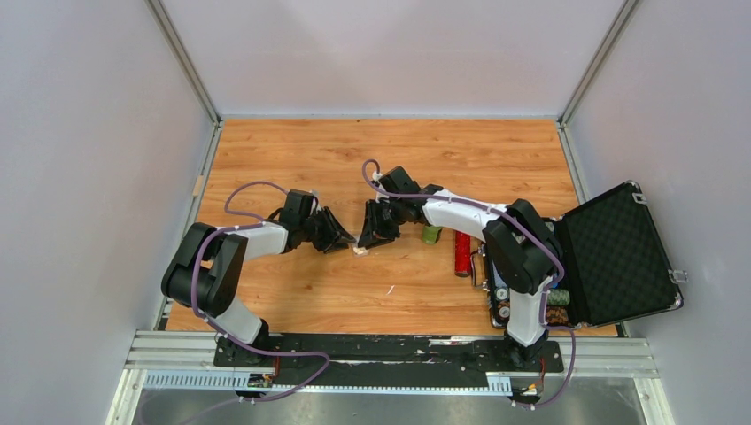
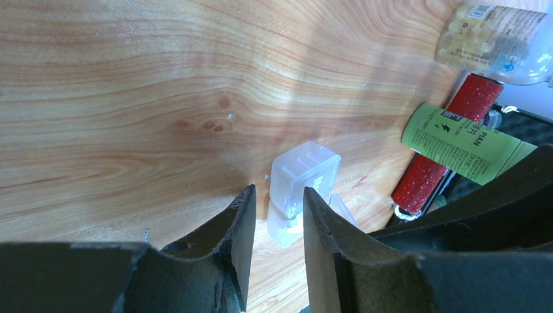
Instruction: Sort the pills into containers
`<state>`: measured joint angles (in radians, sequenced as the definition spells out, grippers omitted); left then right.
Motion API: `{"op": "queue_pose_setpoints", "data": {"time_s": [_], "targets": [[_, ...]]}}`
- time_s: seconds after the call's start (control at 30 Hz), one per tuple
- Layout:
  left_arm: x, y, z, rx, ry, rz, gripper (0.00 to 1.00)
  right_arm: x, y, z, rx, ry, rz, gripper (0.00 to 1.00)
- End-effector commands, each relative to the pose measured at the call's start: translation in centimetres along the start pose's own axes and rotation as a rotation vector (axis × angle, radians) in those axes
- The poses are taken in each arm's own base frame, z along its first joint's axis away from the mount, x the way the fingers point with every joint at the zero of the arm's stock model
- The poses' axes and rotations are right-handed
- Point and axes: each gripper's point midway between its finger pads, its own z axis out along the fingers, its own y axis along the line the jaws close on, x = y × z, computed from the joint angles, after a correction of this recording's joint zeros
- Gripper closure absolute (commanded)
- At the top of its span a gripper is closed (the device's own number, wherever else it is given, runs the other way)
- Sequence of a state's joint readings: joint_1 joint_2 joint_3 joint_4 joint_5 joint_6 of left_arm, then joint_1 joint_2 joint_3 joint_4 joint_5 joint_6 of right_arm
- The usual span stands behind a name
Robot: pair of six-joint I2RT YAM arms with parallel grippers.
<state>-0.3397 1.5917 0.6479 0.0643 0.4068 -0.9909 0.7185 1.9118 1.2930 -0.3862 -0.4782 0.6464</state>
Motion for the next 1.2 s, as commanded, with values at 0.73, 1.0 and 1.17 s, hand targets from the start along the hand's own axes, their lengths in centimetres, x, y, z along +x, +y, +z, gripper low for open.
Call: {"op": "queue_pose_setpoints", "data": {"time_s": [0.73, 1.0, 1.17], "targets": [[0.4, 2.1, 0.5, -0.068, -0.007, -0.06, 0.62, 0.0, 1.1, 1.4, -0.178, 0.024, -0.028, 0.75], [0.4, 2.0, 0.4, -0.066, -0.009, -0.06, 0.62, 0.4, -0.2, 2.2, -0.148, 0.031, -0.018, 0.84], [0.3, 2.0, 0.4, -0.065, -0.011, -0.059, 0.62, 0.3, -0.7, 2.4, -0.119, 0.02, 0.002, 0.83]]}}
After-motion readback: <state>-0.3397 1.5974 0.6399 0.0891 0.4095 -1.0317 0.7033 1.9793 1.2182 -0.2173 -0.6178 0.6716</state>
